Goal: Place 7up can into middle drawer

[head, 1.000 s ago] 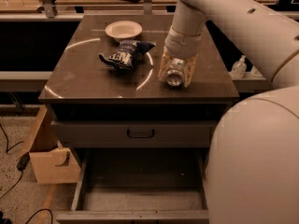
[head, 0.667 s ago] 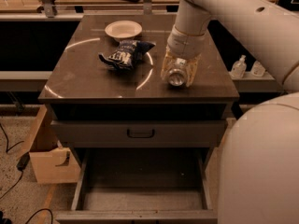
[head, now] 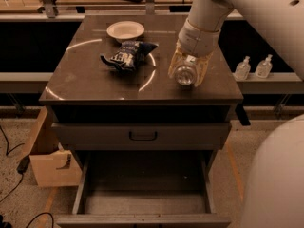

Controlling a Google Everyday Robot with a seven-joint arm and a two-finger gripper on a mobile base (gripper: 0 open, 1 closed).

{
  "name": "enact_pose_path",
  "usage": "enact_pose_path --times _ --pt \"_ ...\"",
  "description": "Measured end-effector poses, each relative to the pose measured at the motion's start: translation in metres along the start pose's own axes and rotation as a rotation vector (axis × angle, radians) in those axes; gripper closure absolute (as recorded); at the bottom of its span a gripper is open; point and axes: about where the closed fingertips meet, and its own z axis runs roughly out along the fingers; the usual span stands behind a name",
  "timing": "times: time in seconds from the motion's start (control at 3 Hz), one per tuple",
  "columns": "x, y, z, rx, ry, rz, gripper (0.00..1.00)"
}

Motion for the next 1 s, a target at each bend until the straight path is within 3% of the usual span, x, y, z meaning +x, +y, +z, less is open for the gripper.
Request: enact_pose_path --times 0.33,0.67,1.0 --pt "0.0 0.0 0.0 0.0 0.0 0.0 1.0" --pt "-0.017 0.002 -0.001 0.007 0.005 -0.024 1.0" --pt "-0.075 0.005 -0.008 0.069 0.007 -0.077 1.0"
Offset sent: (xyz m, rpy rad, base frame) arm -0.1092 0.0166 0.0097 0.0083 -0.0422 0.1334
